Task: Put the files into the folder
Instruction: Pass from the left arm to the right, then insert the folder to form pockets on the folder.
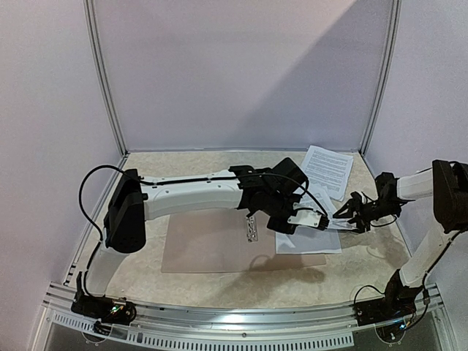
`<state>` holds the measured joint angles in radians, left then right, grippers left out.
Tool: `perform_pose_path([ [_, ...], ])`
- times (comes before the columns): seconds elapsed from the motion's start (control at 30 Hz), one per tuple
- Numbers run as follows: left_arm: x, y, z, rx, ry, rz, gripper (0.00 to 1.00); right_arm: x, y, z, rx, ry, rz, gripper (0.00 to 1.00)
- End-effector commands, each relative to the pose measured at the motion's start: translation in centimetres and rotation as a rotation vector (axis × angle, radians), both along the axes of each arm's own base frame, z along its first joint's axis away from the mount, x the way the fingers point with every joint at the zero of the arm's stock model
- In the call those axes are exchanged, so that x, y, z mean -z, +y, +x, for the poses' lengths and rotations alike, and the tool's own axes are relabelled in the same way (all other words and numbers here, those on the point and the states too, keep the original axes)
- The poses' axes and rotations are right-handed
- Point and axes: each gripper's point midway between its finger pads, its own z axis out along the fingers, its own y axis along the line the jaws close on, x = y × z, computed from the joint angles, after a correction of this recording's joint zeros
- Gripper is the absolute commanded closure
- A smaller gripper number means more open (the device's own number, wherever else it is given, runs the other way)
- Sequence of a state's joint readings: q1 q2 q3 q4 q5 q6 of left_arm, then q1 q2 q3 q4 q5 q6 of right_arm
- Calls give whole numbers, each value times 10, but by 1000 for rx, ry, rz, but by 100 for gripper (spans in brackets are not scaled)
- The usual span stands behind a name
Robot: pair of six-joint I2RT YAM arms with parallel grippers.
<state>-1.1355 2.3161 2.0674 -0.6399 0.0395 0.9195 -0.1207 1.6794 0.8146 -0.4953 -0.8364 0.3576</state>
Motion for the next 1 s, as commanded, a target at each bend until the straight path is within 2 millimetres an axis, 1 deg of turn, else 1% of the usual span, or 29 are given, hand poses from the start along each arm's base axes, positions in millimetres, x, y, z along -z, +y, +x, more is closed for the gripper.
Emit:
perform_pose_path([
  [0.0, -24, -1, 4, -6, -8, -47, 100, -5, 11, -5, -8, 7, 107, 55],
  [0.1, -17, 1, 1, 3, -1, -30, 100, -19, 17, -2, -13, -38, 176, 72],
  [0.17, -12, 2, 0, 3, 2, -19, 100, -24, 21, 0, -10, -60, 226, 87],
  [0.2, -10, 3, 0, 3, 4, -14, 100, -27, 24, 1, -6, -63, 255, 97],
  [0.23, -9, 3, 0, 2, 4, -10, 100, -28, 24, 1, -4, -65, 263, 100],
  [0.27, -9, 5, 0, -3, 2, -6, 100, -27, 24, 1, 3, -60, 258, 100],
  [0.3, -11, 6, 1, -10, -4, -2, 90, -28, 23, 2, 7, -58, 247, 100],
  [0.33, -14, 9, 2, -19, -3, 4, 60, -28, 21, 3, 9, -63, 227, 100],
  [0.37, -18, 14, 2, -29, -1, 12, 43, -30, 19, 5, 12, -77, 203, 100],
  [0.4, -25, 21, 3, -43, 6, 19, 33, -31, 16, 7, 16, -91, 177, 100],
  [0.47, -36, 44, 10, -94, 31, 36, 19, -40, 11, 15, 33, -142, 114, 100],
  [0.5, -42, 60, 17, -131, 44, 42, 14, -46, 9, 19, 41, -170, 75, 100],
  [0.53, -51, 78, 25, -174, 52, 39, 8, -55, 10, 23, 42, -205, 35, 100],
  [0.57, -53, 99, 33, -222, 65, 53, 5, -63, 16, 27, 26, -234, 3, 100],
  [0.6, -53, 121, 40, -271, 82, 66, 3, -72, 21, 31, 12, -271, -32, 100],
  [0.63, -48, 147, 50, -335, 81, 95, 1, -82, 28, 37, -4, -308, -62, 100],
  [0.67, -43, 174, 57, -396, 96, 113, 0, -97, 40, 42, -30, -360, -89, 100],
  [0.7, -37, 201, 63, -453, 118, 132, 1, -110, 48, 48, -42, -407, -118, 100],
  [0.77, -23, 253, 66, -559, 161, 165, 0, -140, 69, 61, -68, -508, -159, 100],
  [0.8, -2, 283, 61, -615, 189, 206, 0, -155, 79, 68, -72, -559, -176, 100],
  [0.87, 17, 332, 58, -719, 210, 228, 1, -189, 111, 76, -101, -673, -154, 100],
  [0.9, 28, 353, 52, -759, 230, 236, 0, -204, 130, 79, -118, -727, -124, 100],
  [0.97, 48, 389, 41, -829, 257, 246, 0, -232, 169, 77, -162, -823, -46, 100],
])
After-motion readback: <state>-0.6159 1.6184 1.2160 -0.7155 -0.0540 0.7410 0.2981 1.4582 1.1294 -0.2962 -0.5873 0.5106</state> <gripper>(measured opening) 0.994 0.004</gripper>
